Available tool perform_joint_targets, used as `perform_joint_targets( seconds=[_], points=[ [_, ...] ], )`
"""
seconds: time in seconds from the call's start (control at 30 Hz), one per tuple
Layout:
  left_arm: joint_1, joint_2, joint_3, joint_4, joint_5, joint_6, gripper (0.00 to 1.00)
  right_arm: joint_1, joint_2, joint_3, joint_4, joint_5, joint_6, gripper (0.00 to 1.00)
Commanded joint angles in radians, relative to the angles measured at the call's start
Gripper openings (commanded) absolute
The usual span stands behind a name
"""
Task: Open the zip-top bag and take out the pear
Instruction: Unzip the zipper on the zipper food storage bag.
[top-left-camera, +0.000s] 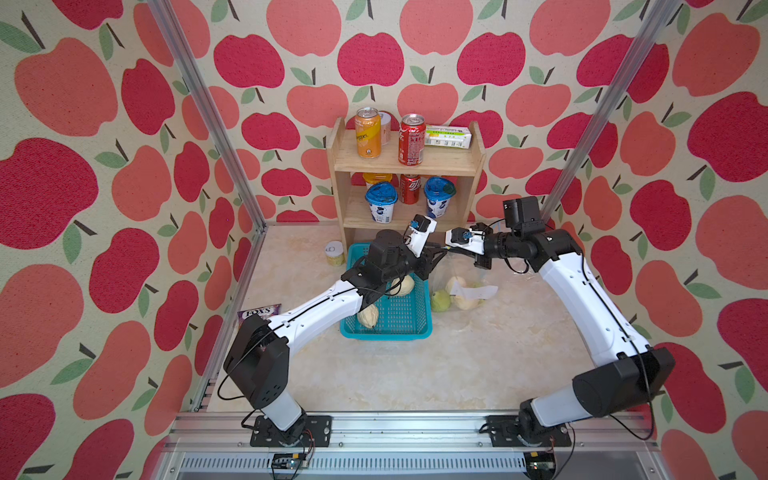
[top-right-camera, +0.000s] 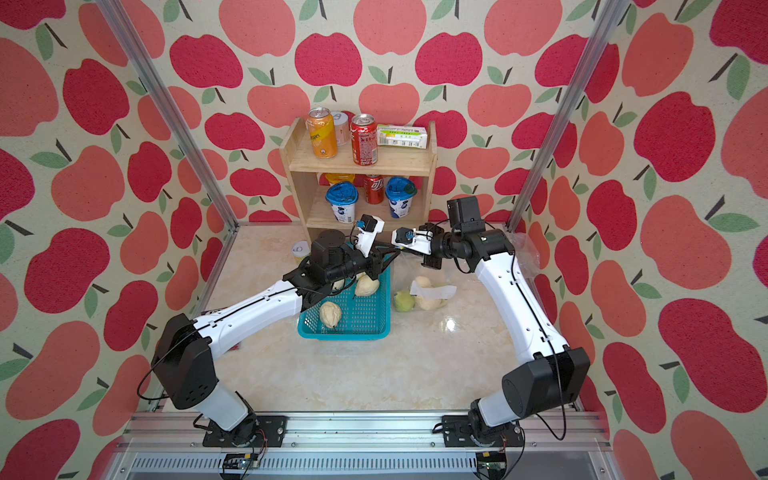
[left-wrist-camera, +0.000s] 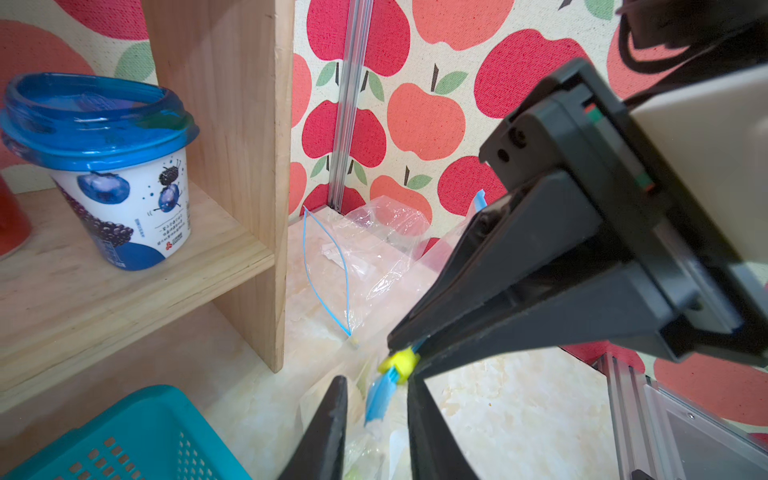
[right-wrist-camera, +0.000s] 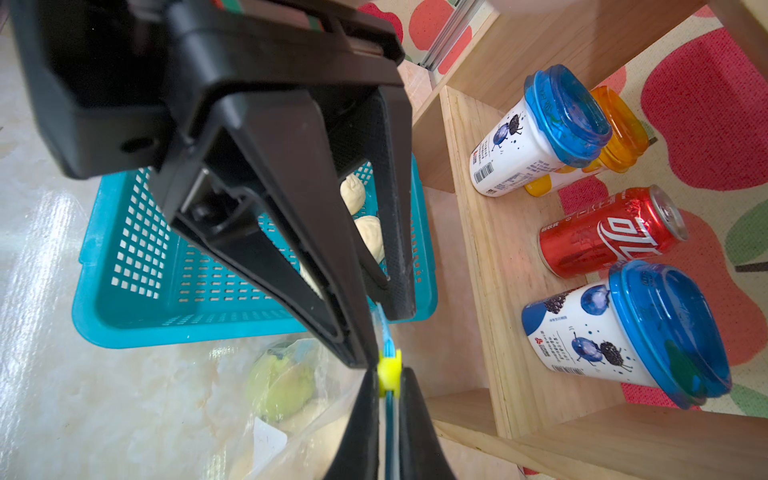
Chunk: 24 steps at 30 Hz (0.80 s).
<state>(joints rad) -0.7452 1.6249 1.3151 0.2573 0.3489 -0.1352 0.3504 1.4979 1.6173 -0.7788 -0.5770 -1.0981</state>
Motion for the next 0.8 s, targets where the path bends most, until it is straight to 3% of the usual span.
perform_joint_targets(
  seconds=[0.0,0.2,0.3,0.47,0.57,0.77],
  points=[
    [-0.002,0.022,0.056,-0.026,0.012,0.031,0.28,-0.007,-0.019,-0.002,-0.017,-0.029,0.019,0.01],
    [0.0,0.023,0.057,-0.021,0.018,0.051,0.09,-0.008,-0.024,-0.006,-0.019,-0.025,0.021,0.0],
    [0.0,0.02,0.051,-0.017,0.021,0.049,0.12,-0.013,-0.022,-0.005,-0.016,-0.027,0.027,0.0],
    [0.0,0.007,0.031,-0.027,0.017,0.045,0.34,-0.019,-0.013,0.005,-0.015,-0.032,0.036,0.0],
    [0.002,-0.009,0.007,-0.013,0.008,0.047,0.33,-0.019,-0.015,0.004,-0.015,-0.037,0.037,0.0],
    [0.013,0.003,0.015,-0.02,0.034,0.044,0.19,-0.021,-0.022,-0.004,-0.014,-0.041,0.037,0.0]
  ],
)
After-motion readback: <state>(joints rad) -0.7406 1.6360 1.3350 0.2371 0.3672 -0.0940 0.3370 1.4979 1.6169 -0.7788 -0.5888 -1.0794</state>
